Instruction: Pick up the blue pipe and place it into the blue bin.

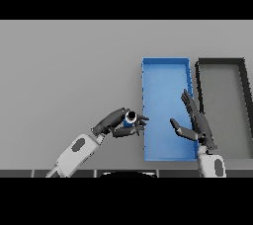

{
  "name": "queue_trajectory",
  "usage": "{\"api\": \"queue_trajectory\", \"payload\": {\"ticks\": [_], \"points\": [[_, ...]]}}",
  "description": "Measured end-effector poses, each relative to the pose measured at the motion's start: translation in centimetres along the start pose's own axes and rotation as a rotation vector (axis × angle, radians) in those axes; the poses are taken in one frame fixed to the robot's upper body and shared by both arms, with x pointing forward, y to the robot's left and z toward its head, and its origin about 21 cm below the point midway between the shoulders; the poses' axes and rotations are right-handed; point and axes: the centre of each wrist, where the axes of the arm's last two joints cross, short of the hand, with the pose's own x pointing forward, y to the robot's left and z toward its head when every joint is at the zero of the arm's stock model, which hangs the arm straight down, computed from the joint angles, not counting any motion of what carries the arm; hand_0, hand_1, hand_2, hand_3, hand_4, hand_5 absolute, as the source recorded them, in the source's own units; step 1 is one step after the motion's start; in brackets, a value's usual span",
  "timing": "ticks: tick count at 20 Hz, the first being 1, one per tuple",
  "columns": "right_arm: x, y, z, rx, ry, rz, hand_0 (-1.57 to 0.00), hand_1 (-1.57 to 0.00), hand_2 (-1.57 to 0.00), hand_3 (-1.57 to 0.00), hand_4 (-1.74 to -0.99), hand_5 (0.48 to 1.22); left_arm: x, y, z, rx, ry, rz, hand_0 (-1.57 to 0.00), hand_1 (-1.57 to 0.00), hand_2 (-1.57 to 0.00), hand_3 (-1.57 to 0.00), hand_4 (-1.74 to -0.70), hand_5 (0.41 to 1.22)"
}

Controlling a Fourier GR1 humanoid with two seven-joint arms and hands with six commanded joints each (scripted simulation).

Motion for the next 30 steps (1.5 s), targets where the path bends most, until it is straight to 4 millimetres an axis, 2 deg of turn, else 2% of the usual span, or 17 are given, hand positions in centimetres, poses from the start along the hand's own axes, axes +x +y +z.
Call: {"api": "queue_trajectory", "payload": {"ticks": [3, 7, 13, 15, 19, 21, 25, 28, 29, 30], "points": [[3.6, -1.1, -1.2, 0.158, -0.027, -0.016, 0.00, 0.00, 0.00, 0.00, -1.250, 0.532, 0.0, 0.1, 0.0, -0.004, 0.004, -0.015, -1.57, -1.57, -1.57, -1.44, -1.73, 1.221], [7.8, 0.1, -3.0, 0.368, -0.085, 0.045, 0.00, 0.00, 0.00, 0.00, -1.297, 0.523, -0.2, 0.1, -0.1, -0.005, 0.020, -0.001, -1.57, -1.57, -1.57, -1.44, -1.73, 1.221], [11.6, 2.4, -5.7, 0.595, -0.122, 0.086, 0.00, 0.00, 0.00, 0.00, -1.300, 0.529, -0.3, 0.8, -0.3, 0.001, 0.016, -0.030, -1.57, -1.57, -1.57, -1.44, -1.73, 1.221], [12.4, 3.2, -6.9, 0.659, -0.131, 0.123, 0.00, 0.00, 0.00, 0.00, -1.304, 0.532, 0.0, 0.5, -0.5, -0.010, -0.001, -0.018, -1.57, -1.57, -1.57, -1.44, -1.73, 1.221], [13.1, 5.5, -8.5, 0.768, -0.145, 0.153, 0.00, 0.00, 0.00, 0.00, -1.260, 0.531, -0.1, 0.6, -0.8, -0.026, -0.016, -0.011, -1.57, -1.57, -1.57, -1.47, -1.73, 1.221], [13.2, 6.6, -9.6, 0.804, -0.149, 0.148, 0.00, 0.00, 0.00, 0.00, -1.241, 0.532, -0.4, 0.9, -0.4, -0.030, -0.019, 0.000, -1.57, -1.57, -1.57, -1.49, -1.73, 1.221], [12.8, 8.2, -11.3, 0.832, -0.106, 0.156, 0.00, 0.00, 0.00, 0.00, -1.222, 0.512, -0.3, 0.7, -1.1, -0.044, -0.002, 0.021, -1.57, -1.57, -1.57, -1.51, -1.73, 1.221], [12.8, 8.9, -12.4, 0.869, -0.107, 0.148, 0.00, -0.01, -0.04, 0.00, -1.231, 0.512, -0.6, 1.1, -0.9, -0.050, 0.009, 0.012, -1.57, -1.57, -1.57, -1.45, -1.72, 1.221], [12.6, 8.9, -12.7, 0.878, -0.105, 0.154, -0.01, -0.04, -0.07, -0.01, -1.241, 0.516, -0.4, 1.1, -0.6, -0.052, 0.004, 0.022, -1.57, -1.57, -1.57, -1.47, -1.72, 1.221], [12.8, 9.5, -13.0, 0.896, -0.113, 0.153, -0.05, -0.08, -0.11, -0.04, -1.268, 0.519, -0.4, 1.2, -0.5, -0.059, 0.000, 0.035, -1.57, -1.57, -1.57, -1.40, -1.72, 1.221]]}}
